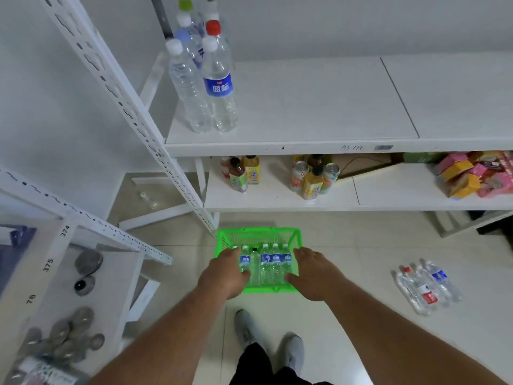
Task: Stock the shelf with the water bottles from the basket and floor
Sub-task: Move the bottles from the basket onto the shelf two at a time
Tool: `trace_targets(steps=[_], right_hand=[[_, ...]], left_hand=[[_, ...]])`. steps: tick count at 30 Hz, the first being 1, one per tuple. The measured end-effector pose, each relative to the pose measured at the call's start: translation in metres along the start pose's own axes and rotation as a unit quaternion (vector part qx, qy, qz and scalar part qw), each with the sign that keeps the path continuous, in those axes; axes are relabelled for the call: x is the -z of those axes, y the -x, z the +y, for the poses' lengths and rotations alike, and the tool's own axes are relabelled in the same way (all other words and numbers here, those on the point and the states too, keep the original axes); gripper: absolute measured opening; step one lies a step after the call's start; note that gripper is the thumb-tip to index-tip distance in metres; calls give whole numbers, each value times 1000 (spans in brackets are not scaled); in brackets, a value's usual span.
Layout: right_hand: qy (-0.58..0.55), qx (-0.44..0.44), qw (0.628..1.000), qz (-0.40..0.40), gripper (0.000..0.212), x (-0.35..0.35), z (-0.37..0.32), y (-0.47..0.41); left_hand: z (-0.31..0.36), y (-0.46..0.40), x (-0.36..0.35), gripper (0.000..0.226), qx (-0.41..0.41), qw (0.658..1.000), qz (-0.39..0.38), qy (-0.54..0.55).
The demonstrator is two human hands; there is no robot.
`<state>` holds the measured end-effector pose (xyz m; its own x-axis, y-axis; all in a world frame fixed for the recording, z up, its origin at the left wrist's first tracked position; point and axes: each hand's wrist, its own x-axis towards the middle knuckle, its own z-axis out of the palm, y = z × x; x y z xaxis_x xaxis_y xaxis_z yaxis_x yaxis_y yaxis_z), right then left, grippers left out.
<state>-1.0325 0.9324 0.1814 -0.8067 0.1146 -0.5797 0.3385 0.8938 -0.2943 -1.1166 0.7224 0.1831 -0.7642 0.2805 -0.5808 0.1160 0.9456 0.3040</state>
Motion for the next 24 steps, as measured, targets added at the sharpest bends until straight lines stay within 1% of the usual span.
trace_targets(steps=[8, 15, 18, 21, 24], right_hand=[[-17, -61, 997, -37, 73, -20, 12, -29], [-64, -109, 991, -55, 72, -37, 4, -76], [-93, -119, 986, -67, 70, -42, 8, -98], [-109, -127, 983, -74, 73, -44, 15, -121], [-125, -126, 981, -76, 70, -46, 29, -147]], left_hand=[[-17, -43, -31, 77, 31, 994, -57, 89], [-32, -97, -52, 76, 32, 981, -102, 162], [-38, -117, -62, 77, 51, 976, -113, 179], [-39, -135, -72, 76, 67, 971, -122, 194], [-33, -153, -84, 74, 86, 968, -115, 204]])
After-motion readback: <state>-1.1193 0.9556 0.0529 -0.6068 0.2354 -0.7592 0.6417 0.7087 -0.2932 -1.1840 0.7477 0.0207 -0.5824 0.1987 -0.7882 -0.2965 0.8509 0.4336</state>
